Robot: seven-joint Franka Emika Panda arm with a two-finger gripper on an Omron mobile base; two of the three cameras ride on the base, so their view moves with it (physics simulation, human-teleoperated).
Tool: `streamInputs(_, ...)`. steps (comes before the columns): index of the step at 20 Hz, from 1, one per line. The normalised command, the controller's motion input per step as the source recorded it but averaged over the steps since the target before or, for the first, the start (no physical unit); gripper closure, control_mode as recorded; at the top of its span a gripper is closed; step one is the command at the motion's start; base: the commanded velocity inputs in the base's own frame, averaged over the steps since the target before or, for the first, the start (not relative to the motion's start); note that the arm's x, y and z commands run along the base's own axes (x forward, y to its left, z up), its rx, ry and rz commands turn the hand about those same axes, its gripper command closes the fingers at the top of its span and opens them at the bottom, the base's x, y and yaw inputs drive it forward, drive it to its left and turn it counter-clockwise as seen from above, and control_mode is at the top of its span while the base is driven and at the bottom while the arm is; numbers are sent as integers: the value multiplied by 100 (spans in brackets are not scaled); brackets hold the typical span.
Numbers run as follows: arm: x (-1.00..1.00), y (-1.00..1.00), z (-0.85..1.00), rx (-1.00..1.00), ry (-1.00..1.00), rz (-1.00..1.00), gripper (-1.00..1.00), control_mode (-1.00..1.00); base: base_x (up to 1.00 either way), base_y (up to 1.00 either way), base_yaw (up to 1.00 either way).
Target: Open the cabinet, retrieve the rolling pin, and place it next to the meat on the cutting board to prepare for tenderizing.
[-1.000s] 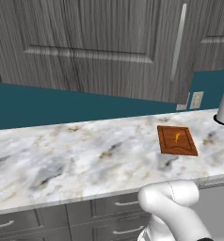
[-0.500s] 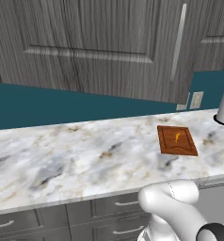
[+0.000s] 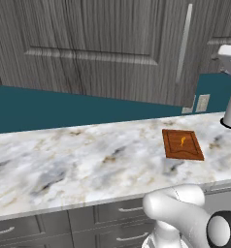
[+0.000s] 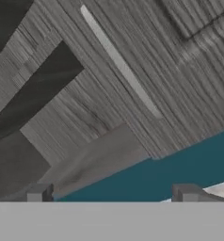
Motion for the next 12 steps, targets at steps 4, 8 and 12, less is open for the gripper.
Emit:
streamInputs(4, 42, 11, -18, 7, 13, 13, -100, -100, 0, 0, 0)
streamInputs(8, 47, 7, -9, 13, 11, 12, -100, -100, 0, 0, 0)
streamInputs(12, 36, 14, -7, 13, 5, 11, -100, -100, 0, 0, 0)
